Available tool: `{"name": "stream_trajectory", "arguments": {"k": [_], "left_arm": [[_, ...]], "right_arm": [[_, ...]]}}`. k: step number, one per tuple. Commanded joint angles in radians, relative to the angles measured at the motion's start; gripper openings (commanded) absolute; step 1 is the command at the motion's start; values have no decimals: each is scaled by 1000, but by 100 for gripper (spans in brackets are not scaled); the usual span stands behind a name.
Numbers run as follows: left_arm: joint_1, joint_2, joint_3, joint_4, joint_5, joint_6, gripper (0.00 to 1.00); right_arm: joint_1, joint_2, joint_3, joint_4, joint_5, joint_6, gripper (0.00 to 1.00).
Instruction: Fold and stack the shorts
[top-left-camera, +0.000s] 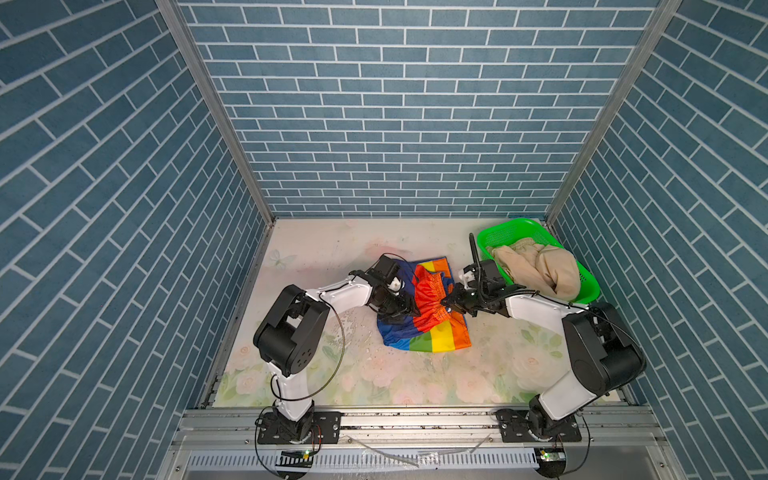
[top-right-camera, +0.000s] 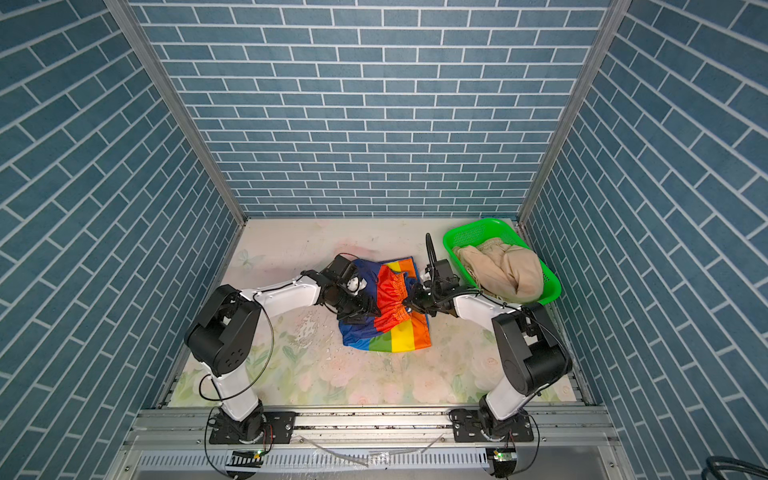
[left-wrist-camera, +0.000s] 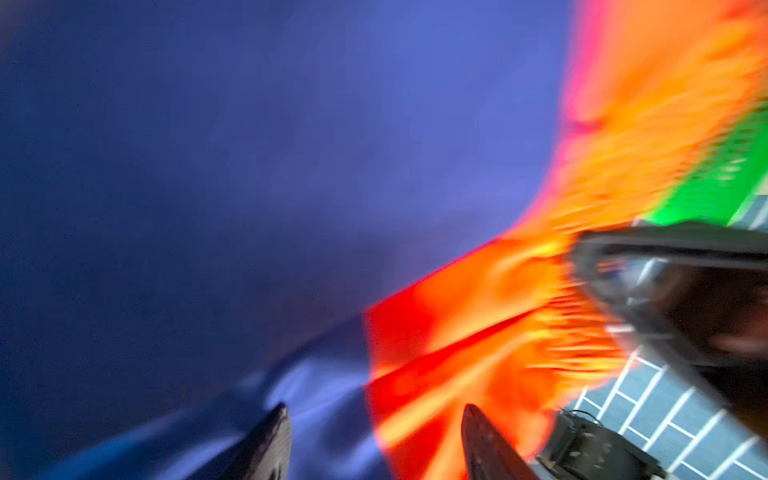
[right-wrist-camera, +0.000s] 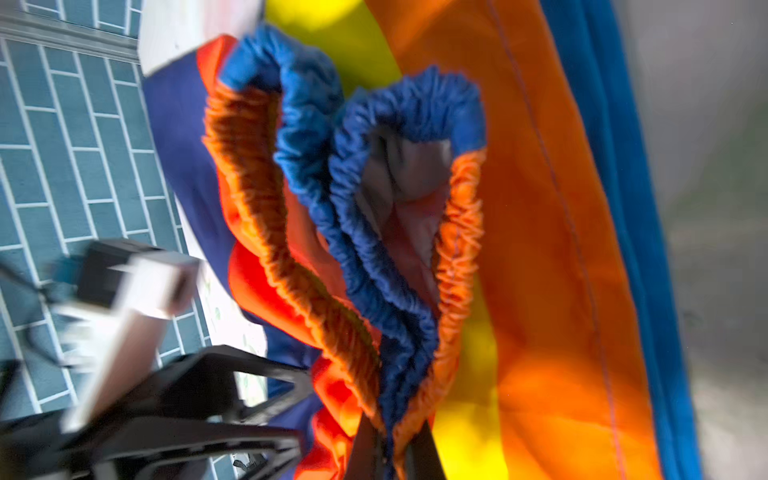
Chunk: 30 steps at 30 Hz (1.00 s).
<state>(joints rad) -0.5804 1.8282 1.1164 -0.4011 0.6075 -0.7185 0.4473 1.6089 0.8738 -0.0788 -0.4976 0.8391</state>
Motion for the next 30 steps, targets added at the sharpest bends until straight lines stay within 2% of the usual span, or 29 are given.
{"name": "stream_trajectory", "arguments": {"k": [1,8,12,18,23,26,30], "left_arm": [[7,36,-57,14,-36,13,66],[9,124,-155,108,-40,-19,63],[10,141,-150,108,-37,-22,62],[10,132,-110,52,-50,0,62],[10,114,-87,32,-35,-5,62],[6,82,-64,16,-14,-12,63],[5,1,-4,-29,11,-10,66]], "right_arm": [[-9,-50,80,-111,35,-107,0],[-30,-20,185,-313,135,-275,0],[-49,58,229,-389,252,-360,0],[-56,175,249,-367,303,-405,0],[-56,235,241,-306,286,-389,20],[-56,250,246,-294,302,-394,35],[-55,171,219,-289,354,-394,47]]}}
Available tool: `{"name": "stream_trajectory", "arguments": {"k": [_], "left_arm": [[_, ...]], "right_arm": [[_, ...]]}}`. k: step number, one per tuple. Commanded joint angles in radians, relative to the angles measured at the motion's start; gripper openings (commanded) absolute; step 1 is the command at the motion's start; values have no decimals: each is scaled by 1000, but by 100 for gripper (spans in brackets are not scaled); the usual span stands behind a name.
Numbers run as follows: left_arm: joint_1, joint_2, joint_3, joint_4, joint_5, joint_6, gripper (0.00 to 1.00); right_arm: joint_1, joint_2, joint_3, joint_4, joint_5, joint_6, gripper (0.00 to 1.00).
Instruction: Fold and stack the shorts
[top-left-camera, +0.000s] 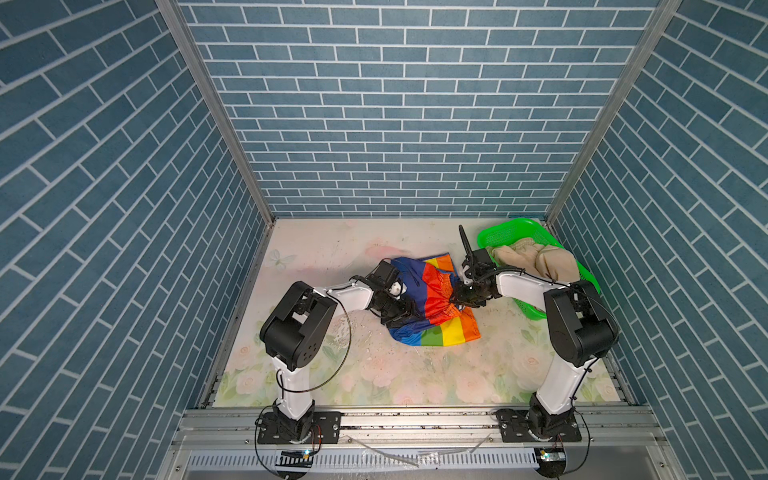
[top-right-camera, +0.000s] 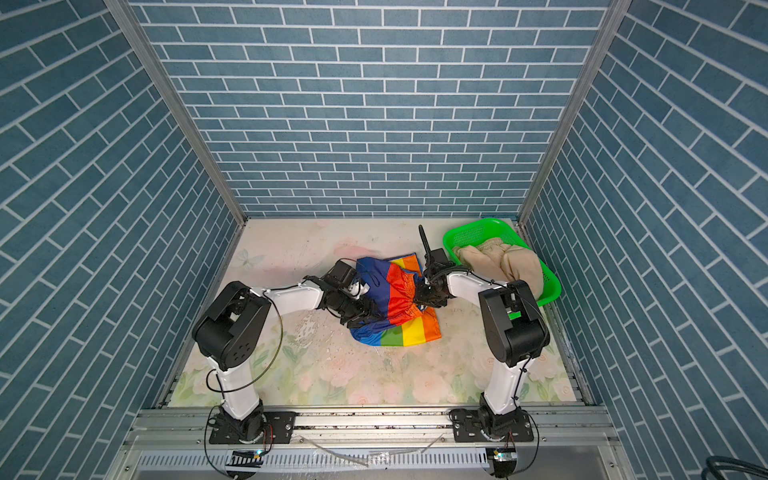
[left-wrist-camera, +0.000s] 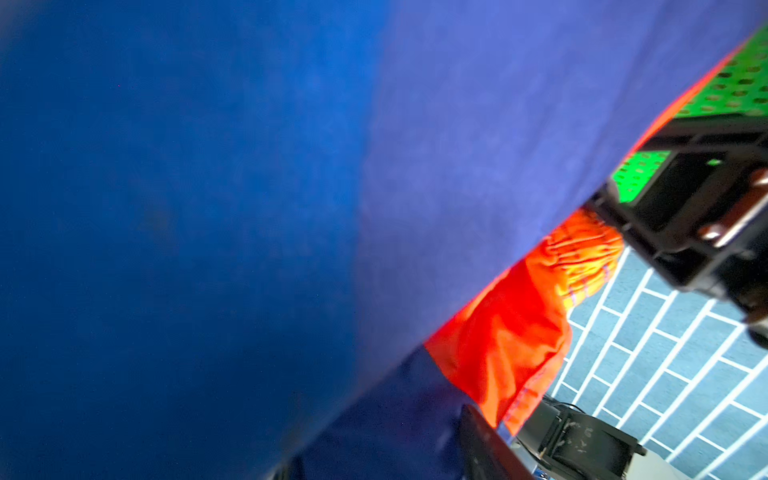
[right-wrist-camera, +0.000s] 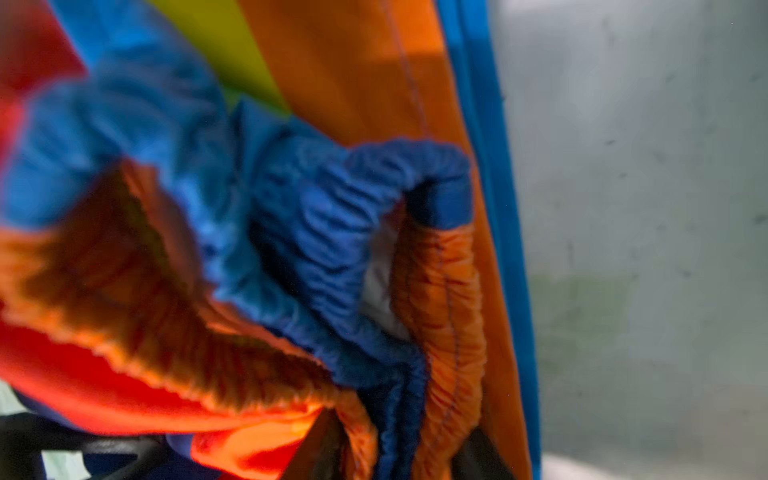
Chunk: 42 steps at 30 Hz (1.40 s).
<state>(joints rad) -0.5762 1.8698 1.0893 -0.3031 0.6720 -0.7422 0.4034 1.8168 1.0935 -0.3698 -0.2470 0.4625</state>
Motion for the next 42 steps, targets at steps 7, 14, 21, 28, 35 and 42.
{"name": "stream_trajectory", "arguments": {"k": [7,14,21,28,35,42], "left_arm": [[49,-184,139,-206,-88,52,67],[187,-152,222,-236,-146,92,62],[220,15,348,-97,-161,56,27],[223,166,394,66,-131,-23,20],[233,317,475,53,-168,-4,20],[233,385,493,54,-183,-7,20]], "right_arm": [[66,-381,-79,-60,369,-56,62],[348,-460,-131,22,432,-76,61],[516,-264,-114,213,323,-81,12],[556,-96,-91,321,235,-72,4],[586,-90,-188,267,220,-71,0],[624,-130,-308,240,235,-56,0]]}}
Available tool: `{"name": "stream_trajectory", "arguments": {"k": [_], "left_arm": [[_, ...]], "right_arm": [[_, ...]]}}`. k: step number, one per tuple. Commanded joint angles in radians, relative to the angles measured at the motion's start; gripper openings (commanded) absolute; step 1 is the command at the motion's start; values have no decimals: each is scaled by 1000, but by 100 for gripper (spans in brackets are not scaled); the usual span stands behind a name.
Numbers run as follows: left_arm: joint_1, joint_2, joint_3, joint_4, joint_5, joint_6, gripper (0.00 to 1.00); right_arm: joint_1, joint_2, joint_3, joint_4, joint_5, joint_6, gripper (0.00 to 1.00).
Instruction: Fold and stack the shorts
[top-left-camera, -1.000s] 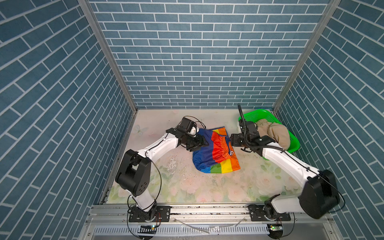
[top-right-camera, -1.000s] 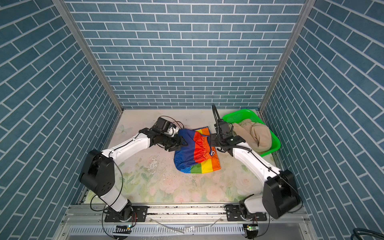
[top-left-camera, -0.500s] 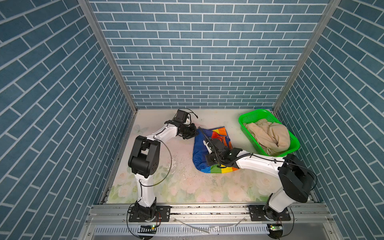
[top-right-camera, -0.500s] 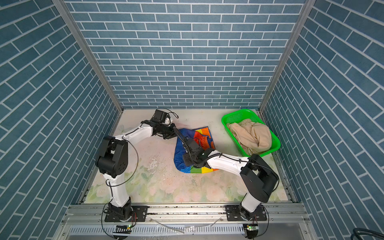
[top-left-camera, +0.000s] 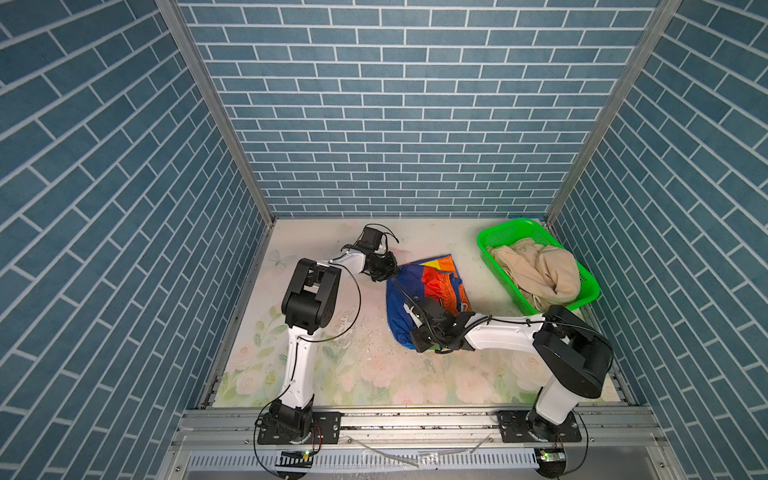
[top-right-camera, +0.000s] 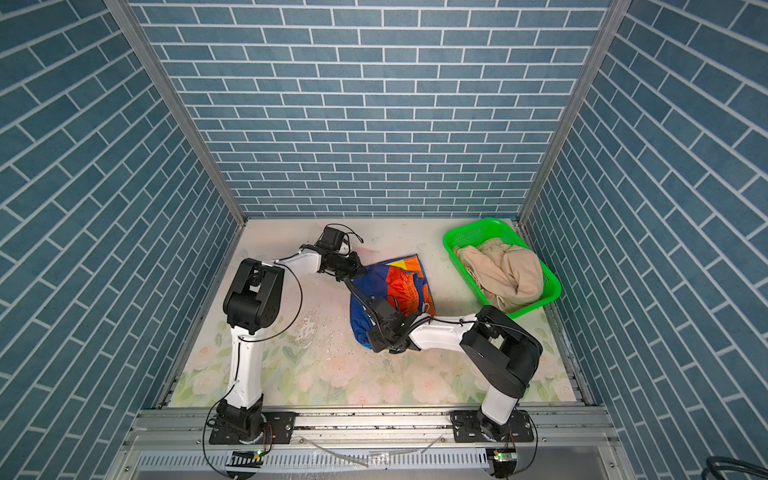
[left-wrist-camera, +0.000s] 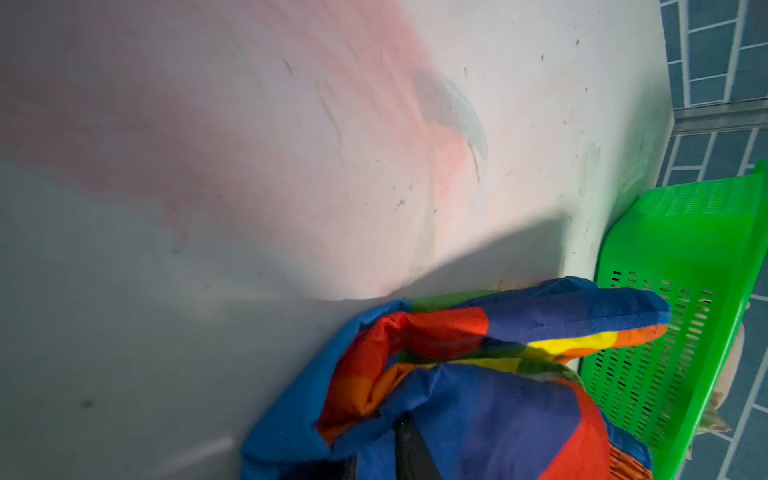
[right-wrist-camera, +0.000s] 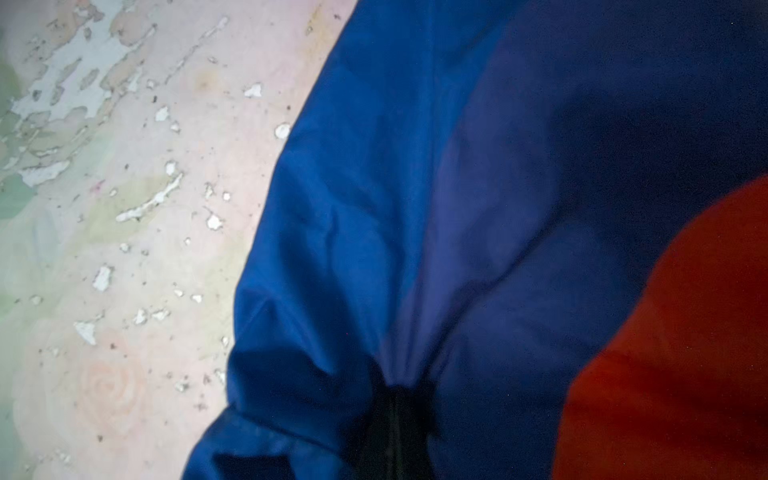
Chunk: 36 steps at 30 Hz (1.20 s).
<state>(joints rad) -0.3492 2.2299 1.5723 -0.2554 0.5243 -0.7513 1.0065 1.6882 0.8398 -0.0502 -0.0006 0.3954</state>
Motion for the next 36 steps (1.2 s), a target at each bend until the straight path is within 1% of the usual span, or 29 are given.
{"name": "stream_trajectory", "arguments": {"k": [1,6,8,12,16,19,25,26,30,33,36], "left_arm": [[6,25,3,10,-38,1,20],[6,16,2,-17,-47,13,20],[3,-1,2,-21,-38,12,20],[-3,-51,-1,-47,-57,31,21],[-5,-76,-22,-55,-52,28,21],[-5,-87,-36,-55,-57,30,21],[-4,-78,-43,-51,-56,28,22],[-5,-74,-41,-54,-56,32,22],[-4,-62,-35,-59,-56,36,22],[-3,-48,-21,-65,-55,40,22],[-4,-30,-8,-65,-53,45,22]], "right_arm": [[23,6,-61,-72,-11,16,0],[30,21,-42,-39,-18,26,0],[31,-15,-31,-45,-12,22,0],[34,-104,-9,-80,7,-12,0],[38,-126,33,-92,16,-56,0],[40,-86,52,-61,-12,-65,0],[51,56,138,-49,-81,-85,0],[53,73,149,-52,-116,-85,0],[66,83,136,-74,-154,-85,0],[78,71,109,-121,-149,-87,0],[83,66,64,-121,-144,-73,0]]}}
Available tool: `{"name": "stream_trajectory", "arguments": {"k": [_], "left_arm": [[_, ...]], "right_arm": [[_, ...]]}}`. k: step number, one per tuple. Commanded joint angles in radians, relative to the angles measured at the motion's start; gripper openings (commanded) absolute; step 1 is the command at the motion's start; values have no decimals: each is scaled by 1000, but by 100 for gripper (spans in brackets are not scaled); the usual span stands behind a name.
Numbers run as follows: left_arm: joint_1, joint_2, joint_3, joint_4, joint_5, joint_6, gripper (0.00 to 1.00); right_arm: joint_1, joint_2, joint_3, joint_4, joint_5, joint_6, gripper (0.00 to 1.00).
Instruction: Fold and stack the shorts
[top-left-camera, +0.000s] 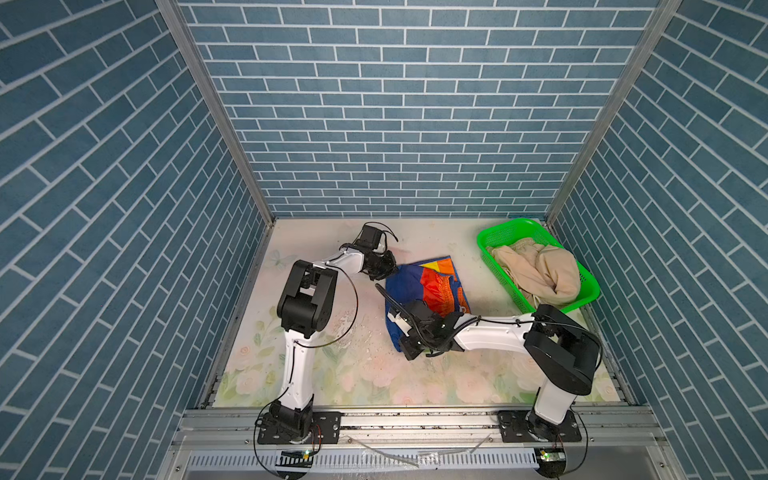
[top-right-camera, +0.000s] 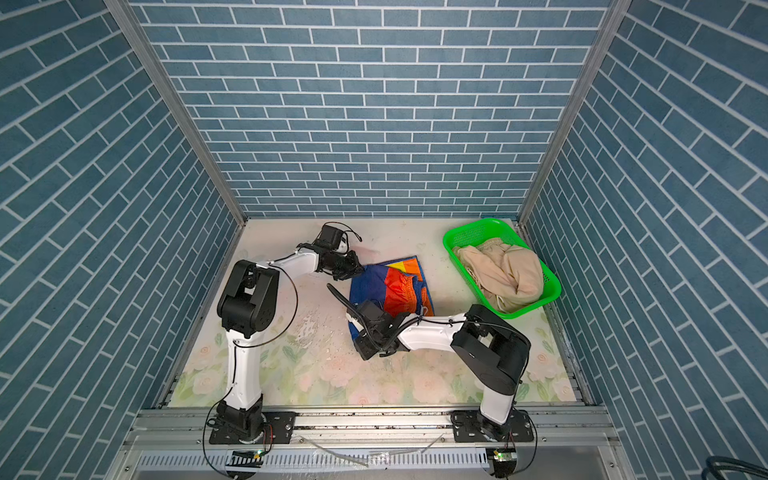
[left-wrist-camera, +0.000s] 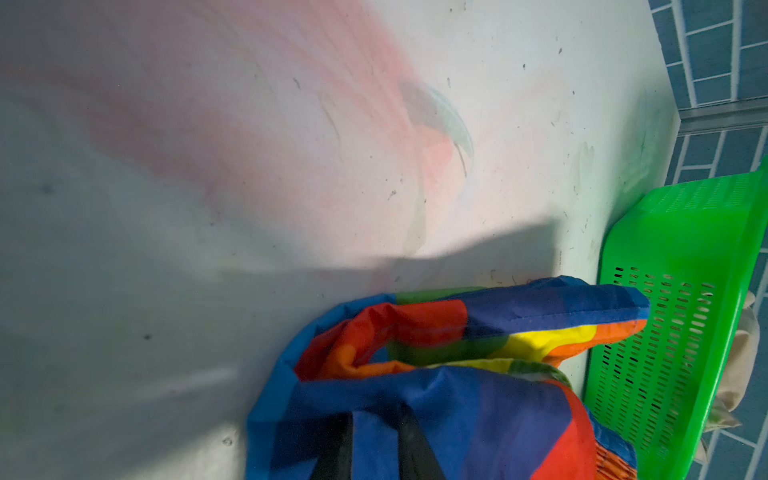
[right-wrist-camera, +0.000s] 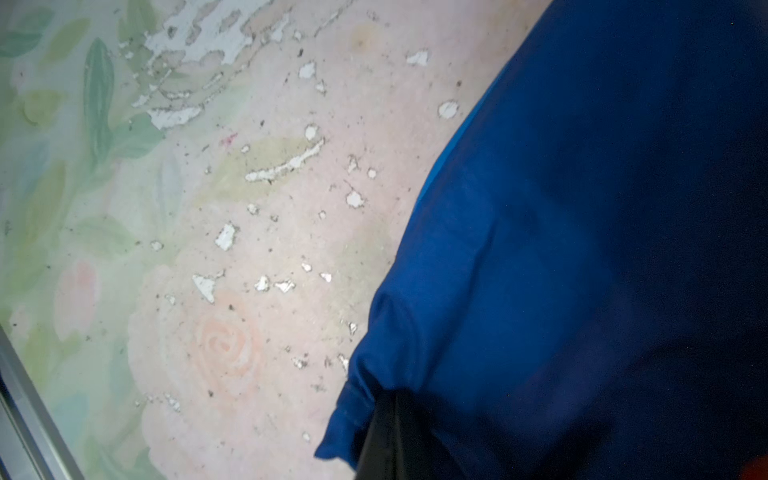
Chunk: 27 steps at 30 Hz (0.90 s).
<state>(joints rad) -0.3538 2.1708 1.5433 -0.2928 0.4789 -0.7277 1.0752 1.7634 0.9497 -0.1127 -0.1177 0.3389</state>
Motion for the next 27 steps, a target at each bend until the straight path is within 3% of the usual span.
{"name": "stream_trajectory", "arguments": {"k": [1,14,20,23,27], "left_arm": [[3,37,28,-31,-8,23,22],[7,112,93,-70,-26,43,22],[7,4,52,-58,-7,35,23],[8,-155,-30,-2,-22,28,38],[9,-328,-52,-57,-60,78,54]], "right_arm": [[14,-7,-53,-63,-27,-15,0],[77,-25,-135,-52,-10,9,0],[68,-135,-85,-73,24,-8,0],[57,-254,-31,-126,72,-32,0],[18,-418,-10,-160,142,-39,0]]}}
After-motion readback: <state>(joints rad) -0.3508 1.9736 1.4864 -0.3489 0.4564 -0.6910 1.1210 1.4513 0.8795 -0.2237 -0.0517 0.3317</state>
